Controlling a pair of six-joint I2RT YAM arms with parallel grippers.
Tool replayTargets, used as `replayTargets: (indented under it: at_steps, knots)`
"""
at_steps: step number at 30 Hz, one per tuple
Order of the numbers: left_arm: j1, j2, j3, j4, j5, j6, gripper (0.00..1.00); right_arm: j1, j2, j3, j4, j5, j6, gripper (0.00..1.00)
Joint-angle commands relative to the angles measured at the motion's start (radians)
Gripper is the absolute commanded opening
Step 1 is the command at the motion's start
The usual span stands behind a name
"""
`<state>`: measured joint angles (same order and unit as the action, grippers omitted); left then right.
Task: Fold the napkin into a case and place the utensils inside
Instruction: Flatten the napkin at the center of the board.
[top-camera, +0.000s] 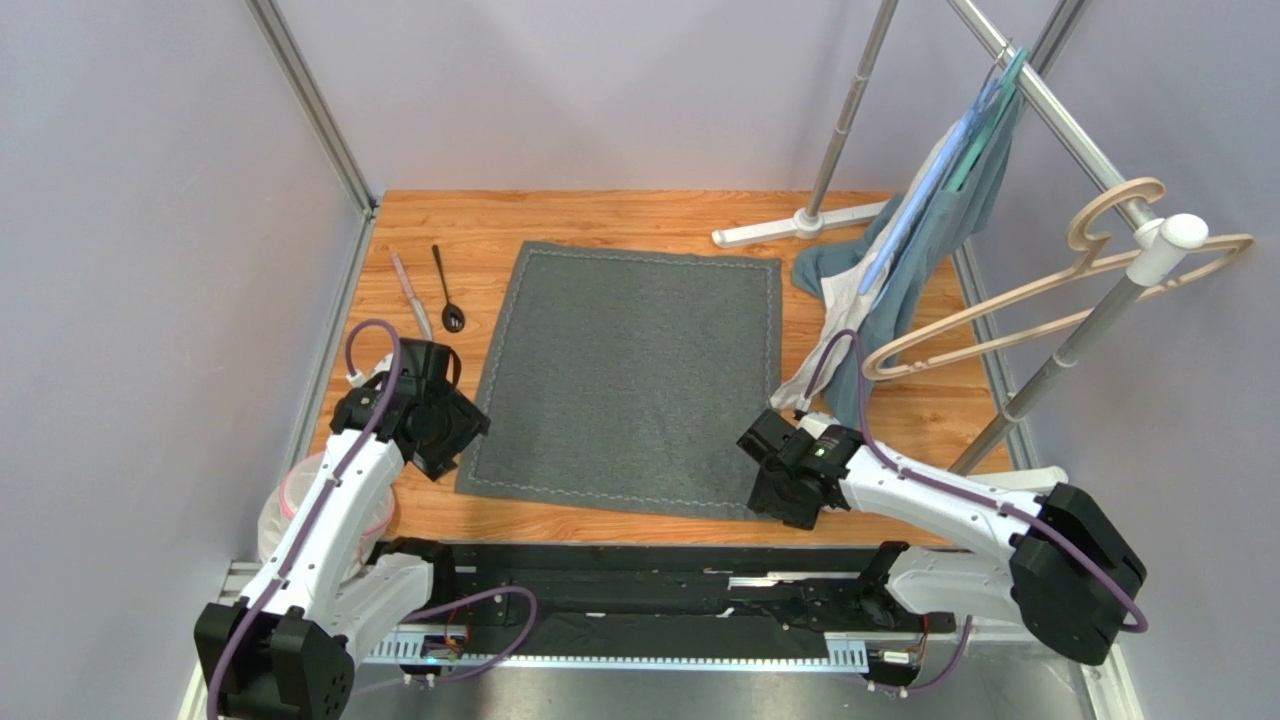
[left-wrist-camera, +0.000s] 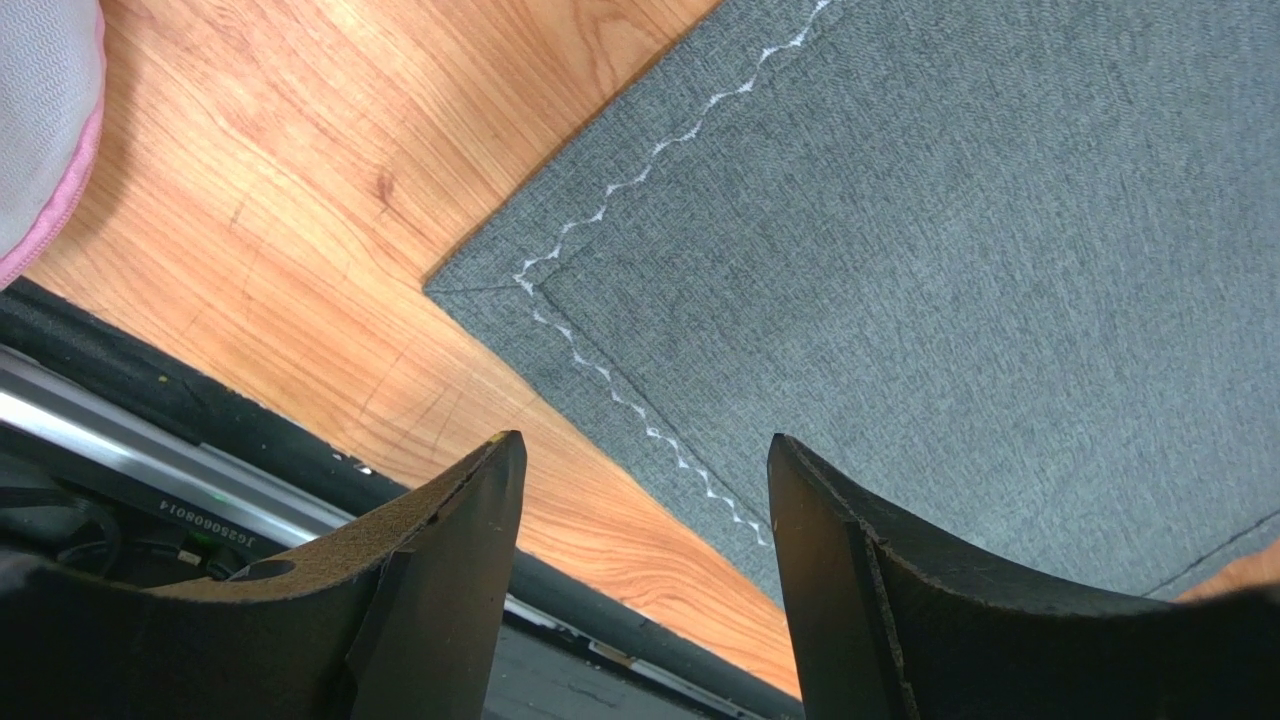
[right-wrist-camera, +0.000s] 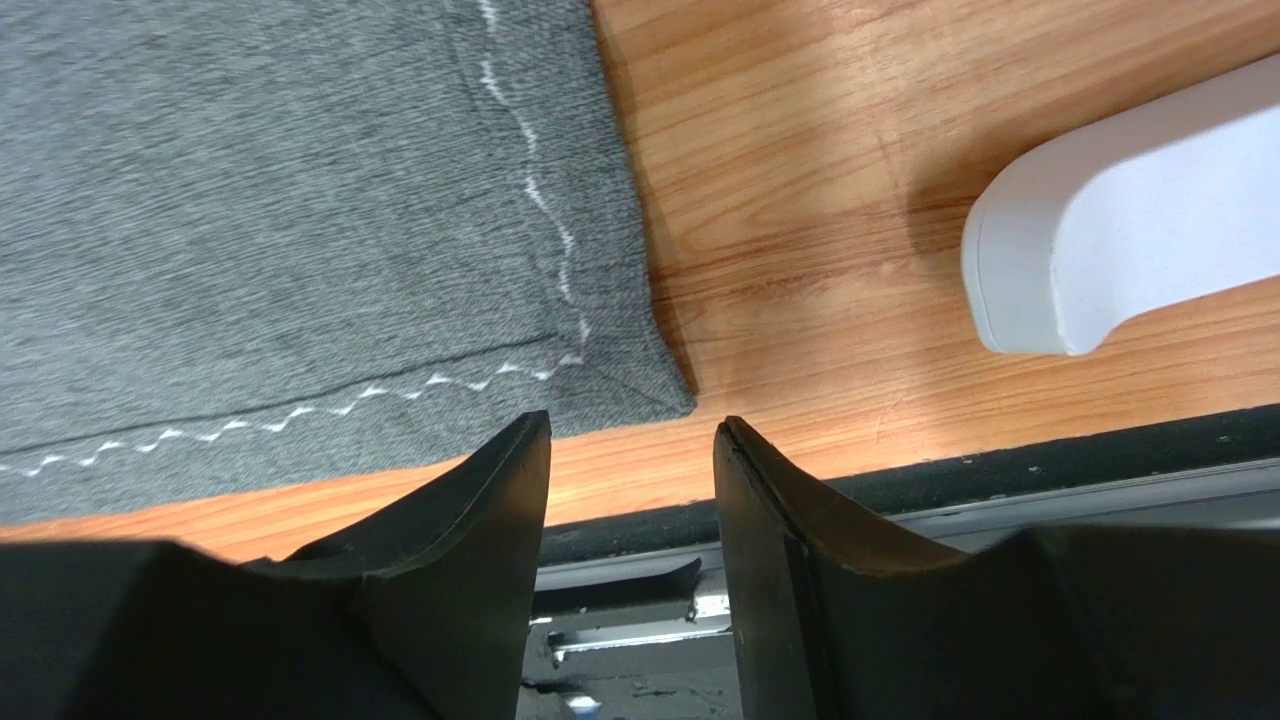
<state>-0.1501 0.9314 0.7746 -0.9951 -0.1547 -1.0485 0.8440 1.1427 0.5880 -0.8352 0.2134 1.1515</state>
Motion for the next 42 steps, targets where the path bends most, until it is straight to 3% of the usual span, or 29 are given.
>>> replayTargets:
  at_steps: [1, 10, 16, 26, 32, 37, 42]
  knots:
    - [0.012, -0.003, 0.011, -0.017, 0.009, 0.008, 0.7, 0.007, 0.037, -0.014, 0.056, 0.012, 0.028, 0.48]
    - [0.02, 0.007, -0.001, -0.054, 0.001, -0.004, 0.7, 0.01, 0.055, -0.01, 0.071, 0.09, 0.021, 0.33]
    - [0.03, 0.044, -0.009, -0.045, -0.003, 0.008, 0.7, 0.015, 0.061, -0.002, 0.107, 0.075, -0.029, 0.0]
    - [0.06, 0.15, -0.072, -0.085, 0.004, -0.018, 0.66, 0.02, -0.076, 0.062, 0.146, 0.023, -0.13, 0.0]
    - [0.081, 0.23, -0.133, 0.024, 0.044, -0.03, 0.63, 0.021, -0.09, 0.053, 0.154, -0.025, -0.162, 0.0]
    - [0.09, 0.291, -0.107, 0.058, -0.042, -0.031, 0.58, 0.018, -0.144, 0.02, 0.154, -0.028, -0.154, 0.0]
    - [0.093, 0.317, -0.118, 0.091, -0.039, -0.038, 0.54, 0.015, -0.166, 0.024, 0.142, -0.012, -0.154, 0.0]
